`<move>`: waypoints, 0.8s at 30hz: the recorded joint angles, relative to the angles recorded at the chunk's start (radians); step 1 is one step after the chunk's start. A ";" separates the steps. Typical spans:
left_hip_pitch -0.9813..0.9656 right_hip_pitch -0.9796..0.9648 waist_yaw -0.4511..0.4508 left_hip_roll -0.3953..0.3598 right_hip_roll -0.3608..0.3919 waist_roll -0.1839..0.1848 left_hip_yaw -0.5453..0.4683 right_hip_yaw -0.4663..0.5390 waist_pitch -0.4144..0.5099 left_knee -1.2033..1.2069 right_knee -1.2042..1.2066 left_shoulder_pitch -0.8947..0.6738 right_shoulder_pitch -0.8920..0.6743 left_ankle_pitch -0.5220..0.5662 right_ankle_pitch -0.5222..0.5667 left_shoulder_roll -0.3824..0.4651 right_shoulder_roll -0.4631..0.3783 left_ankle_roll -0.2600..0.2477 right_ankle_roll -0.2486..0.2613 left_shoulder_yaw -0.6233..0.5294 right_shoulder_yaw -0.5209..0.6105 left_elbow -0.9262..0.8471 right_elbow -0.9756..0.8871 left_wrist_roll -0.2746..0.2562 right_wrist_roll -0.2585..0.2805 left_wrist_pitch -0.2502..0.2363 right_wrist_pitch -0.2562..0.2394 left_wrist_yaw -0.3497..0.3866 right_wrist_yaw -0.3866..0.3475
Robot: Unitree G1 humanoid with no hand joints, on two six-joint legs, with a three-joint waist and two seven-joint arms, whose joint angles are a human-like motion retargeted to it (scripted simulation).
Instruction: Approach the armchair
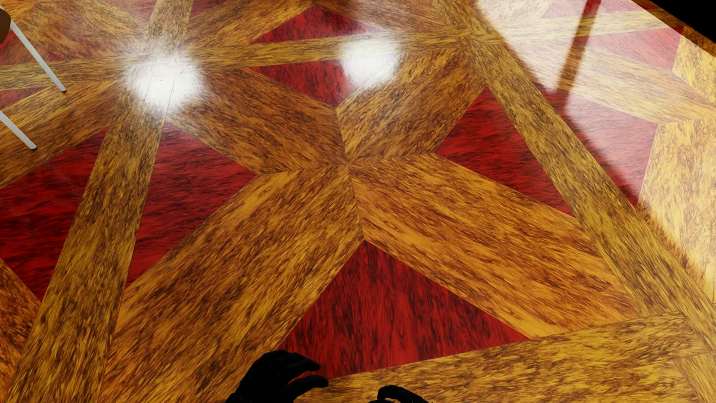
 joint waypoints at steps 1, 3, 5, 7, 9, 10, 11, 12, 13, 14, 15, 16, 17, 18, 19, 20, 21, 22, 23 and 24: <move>0.029 -0.047 -0.001 -0.009 0.023 -0.005 0.008 0.012 0.003 0.008 0.007 0.012 -0.003 -0.028 -0.039 -0.001 -0.008 0.002 0.008 -0.006 0.003 0.000 -0.005 0.006 -0.002 0.007 0.011 0.000 -0.012; 0.093 -0.132 -0.004 -0.019 0.049 -0.008 0.019 -0.001 0.007 0.007 -0.068 0.025 0.007 -0.078 -0.155 0.012 -0.010 0.005 -0.006 -0.020 -0.002 0.020 -0.006 0.010 -0.007 0.014 0.026 0.000 0.000; 0.154 -0.196 -0.010 -0.026 0.050 -0.006 0.020 -0.054 0.007 -0.017 -0.262 0.024 0.022 -0.109 -0.217 0.014 0.002 0.005 -0.049 -0.026 -0.027 0.032 -0.006 -0.001 -0.015 0.012 0.030 0.001 0.014; 0.219 -0.224 -0.021 -0.031 0.062 -0.001 0.017 -0.118 0.002 -0.065 -0.536 0.018 0.036 -0.123 -0.197 0.013 0.019 0.001 -0.079 -0.029 -0.060 0.036 -0.007 -0.014 -0.028 0.008 0.024 0.000 0.021; 0.291 -0.225 -0.032 -0.032 0.114 0.010 0.005 -0.115 -0.007 -0.126 -0.817 0.007 0.051 -0.123 -0.050 0.021 0.043 -0.005 -0.099 -0.040 -0.096 0.038 -0.005 -0.026 -0.036 0.007 0.009 0.000 0.037; 0.327 -0.222 -0.038 -0.032 0.154 0.019 -0.008 -0.056 -0.010 -0.150 -0.907 0.001 0.062 -0.123 0.020 0.028 0.056 -0.009 -0.083 -0.049 -0.123 0.039 -0.005 -0.035 -0.046 0.007 0.001 0.000 0.044; 0.359 -0.203 -0.042 -0.029 0.190 0.028 -0.022 0.008 -0.014 -0.160 -0.923 -0.007 0.073 -0.124 0.094 0.034 0.069 -0.011 -0.141 -0.057 -0.154 0.041 -0.007 -0.046 -0.067 0.008 -0.011 -0.001 0.041; 0.382 -0.200 -0.044 -0.015 0.208 0.040 -0.034 0.016 -0.015 -0.159 -0.879 -0.015 0.075 -0.117 0.063 0.035 0.088 -0.013 -0.144 -0.058 -0.179 0.047 -0.011 -0.052 -0.097 0.010 -0.030 0.000 0.012; 0.396 -0.192 -0.047 0.000 0.218 0.056 -0.041 0.007 -0.013 -0.123 -0.830 -0.019 0.069 -0.080 0.014 0.024 0.100 -0.024 -0.153 -0.048 -0.191 0.055 -0.014 -0.046 -0.124 0.013 -0.049 0.000 -0.037; 0.399 -0.173 -0.052 0.021 0.230 0.073 -0.050 -0.006 -0.011 -0.082 -0.803 -0.013 0.059 -0.022 -0.017 0.011 0.106 -0.034 -0.158 -0.032 -0.188 0.065 -0.010 -0.030 -0.136 0.015 -0.058 0.000 -0.076; 0.397 -0.141 -0.056 0.045 0.239 0.089 -0.065 -0.024 -0.008 -0.035 -0.801 -0.003 0.053 0.053 -0.041 0.012 0.109 -0.055 -0.161 -0.023 -0.180 0.075 -0.001 -0.019 -0.132 0.015 -0.057 0.000 -0.076; 0.378 -0.101 -0.059 0.069 0.244 0.105 -0.089 -0.045 -0.006 0.038 -0.811 0.001 0.053 0.162 -0.064 0.029 0.113 -0.094 -0.161 -0.030 -0.178 0.084 0.005 -0.023 -0.122 0.012 -0.053 0.001 -0.044; 0.337 -0.063 -0.061 0.090 0.246 0.119 -0.121 -0.066 -0.003 0.148 -0.820 -0.007 0.058 0.261 -0.088 0.057 0.120 -0.124 -0.158 -0.050 -0.182 0.091 0.005 -0.033 -0.116 0.008 -0.050 0.001 -0.009; 0.268 -0.031 -0.063 0.111 0.250 0.134 -0.154 -0.087 0.000 0.296 -0.821 -0.022 0.064 0.371 -0.117 0.091 0.131 -0.168 -0.154 -0.072 -0.185 0.092 0.006 -0.035 -0.110 0.007 -0.052 0.000 0.011; 0.182 0.001 -0.066 0.142 0.256 0.148 -0.169 -0.108 0.002 0.458 -0.820 -0.038 0.068 0.484 -0.151 0.120 0.142 -0.214 -0.152 -0.091 -0.180 0.088 0.011 -0.025 -0.097 0.011 -0.058 0.000 0.016; 0.094 0.028 -0.067 0.182 0.265 0.163 -0.185 -0.130 0.006 0.603 -0.812 -0.050 0.067 0.594 -0.187 0.144 0.151 -0.244 -0.150 -0.105 -0.167 0.082 0.020 -0.013 -0.076 0.015 -0.064 0.000 0.006; 0.012 0.059 -0.066 0.215 0.275 0.178 -0.206 -0.150 0.009 0.717 -0.806 -0.059 0.060 0.597 -0.222 0.154 0.156 -0.266 -0.148 -0.112 -0.148 0.072 0.027 -0.012 -0.057 0.019 -0.069 0.000 -0.017; -0.070 0.088 -0.062 0.238 0.286 0.192 -0.231 -0.168 0.013 0.792 -0.795 -0.064 0.045 0.505 -0.255 0.156 0.159 -0.229 -0.145 -0.112 -0.128 0.058 0.036 -0.018 -0.048 0.022 -0.070 0.000 -0.047; -0.144 0.117 -0.058 0.258 0.294 0.202 -0.244 -0.181 0.015 0.824 -0.783 -0.064 0.029 0.402 -0.284 0.155 0.159 -0.190 -0.142 -0.105 -0.105 0.042 0.048 -0.021 -0.044 0.027 -0.068 0.000 -0.071; -0.208 0.147 -0.051 0.270 0.300 0.208 -0.250 -0.189 0.016 0.813 -0.774 -0.056 0.016 0.302 -0.309 0.156 0.157 -0.167 -0.138 -0.094 -0.079 0.027 0.064 -0.014 -0.039 0.033 -0.064 0.000 -0.084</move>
